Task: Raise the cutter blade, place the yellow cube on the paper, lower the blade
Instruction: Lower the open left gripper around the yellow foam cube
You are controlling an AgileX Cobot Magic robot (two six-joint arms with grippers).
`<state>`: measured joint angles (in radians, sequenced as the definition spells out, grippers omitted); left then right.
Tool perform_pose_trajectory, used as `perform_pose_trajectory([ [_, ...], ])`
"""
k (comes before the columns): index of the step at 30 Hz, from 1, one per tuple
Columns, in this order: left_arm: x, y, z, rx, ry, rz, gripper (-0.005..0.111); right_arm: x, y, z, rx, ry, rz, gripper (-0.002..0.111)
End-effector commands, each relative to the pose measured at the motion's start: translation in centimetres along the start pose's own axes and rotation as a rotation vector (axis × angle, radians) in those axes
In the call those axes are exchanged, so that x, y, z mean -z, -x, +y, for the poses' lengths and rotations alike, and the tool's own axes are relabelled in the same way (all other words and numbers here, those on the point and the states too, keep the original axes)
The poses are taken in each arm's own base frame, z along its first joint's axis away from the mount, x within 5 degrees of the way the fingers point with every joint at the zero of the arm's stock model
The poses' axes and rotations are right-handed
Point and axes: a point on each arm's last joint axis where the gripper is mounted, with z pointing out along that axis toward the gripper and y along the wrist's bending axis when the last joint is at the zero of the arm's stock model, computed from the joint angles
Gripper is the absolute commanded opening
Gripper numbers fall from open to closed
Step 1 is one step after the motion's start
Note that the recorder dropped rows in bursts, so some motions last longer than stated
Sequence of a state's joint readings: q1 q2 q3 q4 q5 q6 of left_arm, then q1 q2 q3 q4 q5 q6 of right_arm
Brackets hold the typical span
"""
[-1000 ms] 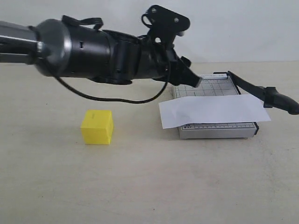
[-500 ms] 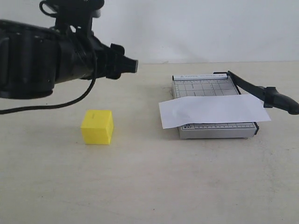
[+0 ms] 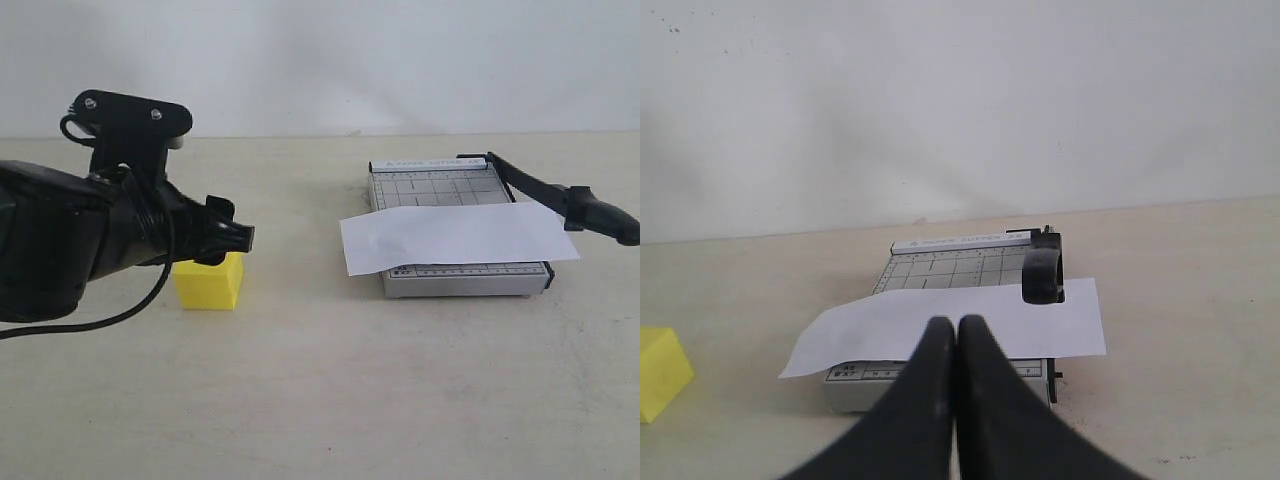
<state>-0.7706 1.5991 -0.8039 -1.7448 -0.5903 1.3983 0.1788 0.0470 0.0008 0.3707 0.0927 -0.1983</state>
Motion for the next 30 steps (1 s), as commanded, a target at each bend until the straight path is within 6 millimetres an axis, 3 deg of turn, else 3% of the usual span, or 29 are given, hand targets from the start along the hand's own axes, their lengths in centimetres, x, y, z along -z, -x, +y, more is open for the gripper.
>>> perform_pose_trajectory([
  [1,0.12,-0.62,0.19,0.009,0.008,0.011,0.075,0.03,0.09,0.01,0.008,0.001,-0.009,0.000],
  [30,0.31,-0.50,0.06,0.084,-0.016,0.009,0.075,0.03,0.09,0.01,0.008,0.001,-0.009,0.000],
])
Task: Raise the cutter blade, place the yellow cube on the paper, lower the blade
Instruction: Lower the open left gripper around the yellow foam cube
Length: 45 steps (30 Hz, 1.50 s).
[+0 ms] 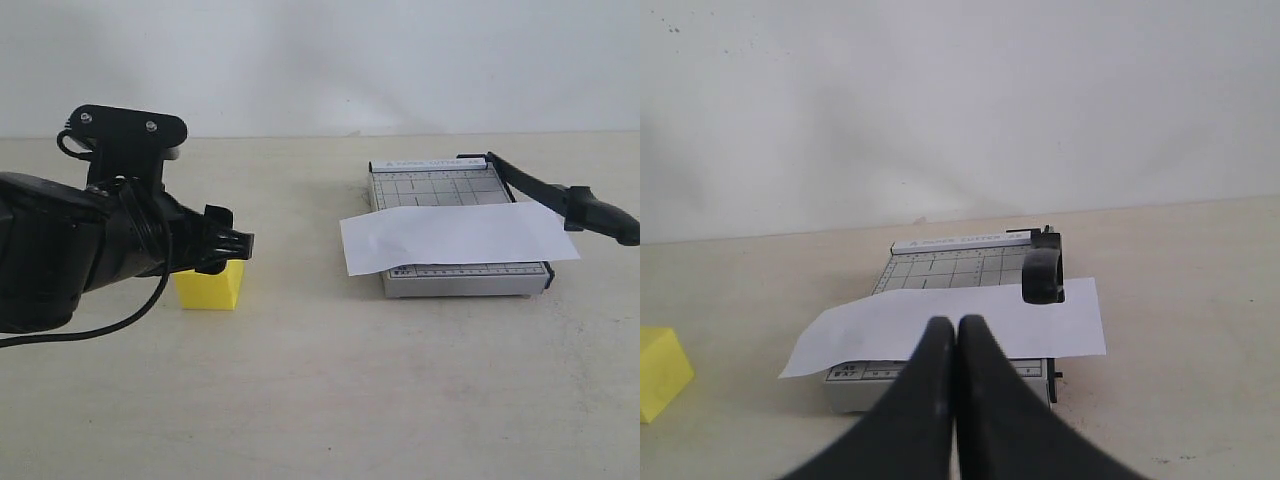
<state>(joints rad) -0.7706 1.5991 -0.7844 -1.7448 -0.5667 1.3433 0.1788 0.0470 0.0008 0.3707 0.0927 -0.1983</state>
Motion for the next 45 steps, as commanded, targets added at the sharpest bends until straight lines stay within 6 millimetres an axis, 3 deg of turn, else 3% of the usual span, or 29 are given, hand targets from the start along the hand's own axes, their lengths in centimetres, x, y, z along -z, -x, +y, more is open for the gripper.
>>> perform_pose_trajectory([
  [1,0.3,0.1,0.1,0.040,0.001,-0.009,0.075,0.0,0.1,0.0,0.008,0.001,-0.009,0.000],
  [17,-1.7,-1.5,-0.5,-0.004,0.043,0.053,0.075,0.0,0.1,0.0,0.008,0.001,-0.009,0.000],
  [27,-3.0,-0.7,-1.8,0.002,0.036,0.046,0.075,0.0,0.1,0.0,0.008,0.001,-0.009,0.000],
  [34,-4.1,-1.8,-2.1,-0.023,0.053,0.082,0.075,0.0,0.1,0.0,0.008,0.001,-0.009,0.000],
  [45,-5.0,-2.0,-1.3,0.025,0.085,0.099,0.075,0.0,0.1,0.0,0.008,0.001,-0.009,0.000],
])
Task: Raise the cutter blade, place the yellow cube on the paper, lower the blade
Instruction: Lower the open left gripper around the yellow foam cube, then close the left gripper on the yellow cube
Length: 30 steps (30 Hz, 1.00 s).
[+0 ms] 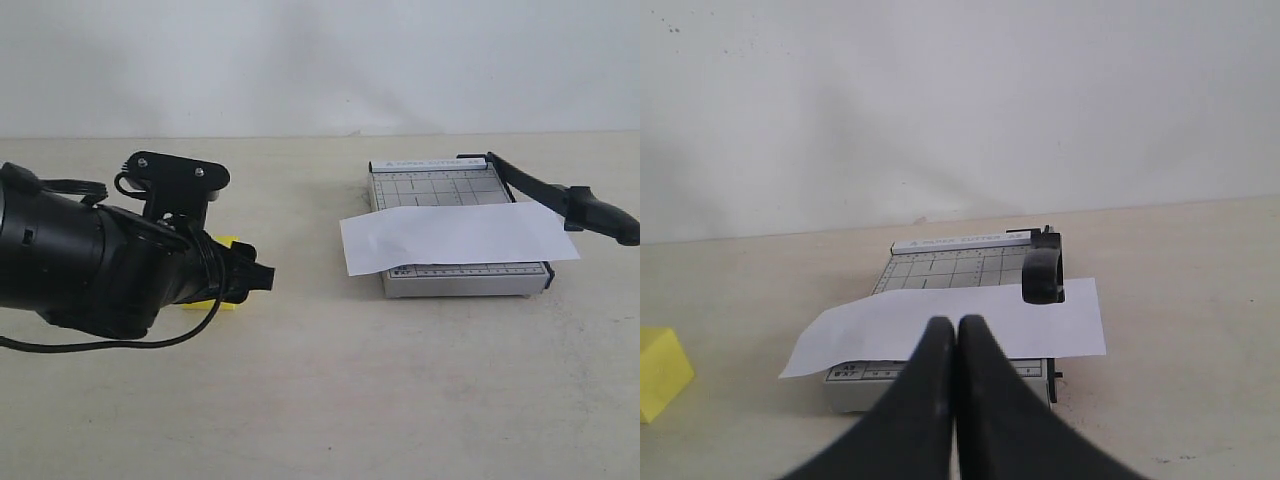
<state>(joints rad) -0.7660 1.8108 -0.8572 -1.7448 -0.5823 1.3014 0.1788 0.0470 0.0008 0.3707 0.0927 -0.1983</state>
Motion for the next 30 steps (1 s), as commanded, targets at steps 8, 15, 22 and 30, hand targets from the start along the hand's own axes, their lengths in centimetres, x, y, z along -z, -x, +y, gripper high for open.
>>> perform_pose_trajectory([
  [8,-1.4,0.8,1.9,0.126,-0.014,0.030,0.075,0.0,0.1,0.0,0.008,0.001,-0.009,0.000],
  [15,-2.7,-0.5,1.4,0.102,-0.018,0.081,0.075,0.0,0.1,0.0,0.008,0.001,-0.009,0.000],
  [22,-3.1,-0.8,1.3,0.095,-0.014,0.093,0.075,0.0,0.1,0.0,0.008,0.001,-0.009,0.000],
  [30,-1.8,0.3,1.1,0.120,-0.092,0.068,0.075,0.0,0.1,0.0,0.008,0.001,-0.009,0.000],
])
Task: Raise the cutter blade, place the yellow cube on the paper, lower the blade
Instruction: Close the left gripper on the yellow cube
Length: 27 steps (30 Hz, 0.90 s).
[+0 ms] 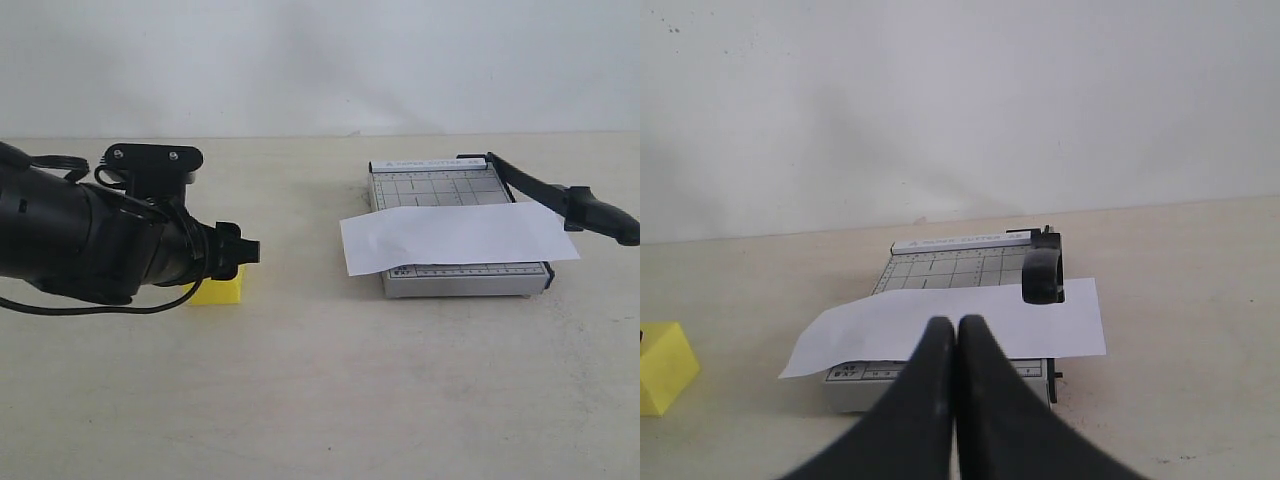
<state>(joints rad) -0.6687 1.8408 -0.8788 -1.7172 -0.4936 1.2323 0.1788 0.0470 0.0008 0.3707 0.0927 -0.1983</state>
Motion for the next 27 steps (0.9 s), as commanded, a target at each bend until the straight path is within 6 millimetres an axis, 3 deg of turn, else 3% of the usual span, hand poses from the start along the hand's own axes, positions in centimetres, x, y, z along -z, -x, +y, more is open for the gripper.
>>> perform_pose_trajectory([
  [1,0.4,-0.4,-0.4,0.013,-0.078,0.038,0.075,0.0,0.1,0.0,0.008,0.001,-0.009,0.000],
  [15,2.6,1.5,0.3,0.034,-0.074,-0.045,0.075,0.0,0.1,0.0,0.008,0.001,-0.009,0.000],
  [23,2.7,1.5,0.3,0.041,-0.082,-0.043,0.075,0.0,0.1,0.0,0.008,0.001,-0.009,0.000],
  [27,2.7,1.5,0.0,0.040,-0.107,-0.035,0.087,0.0,0.1,0.0,0.008,0.001,-0.009,0.000],
])
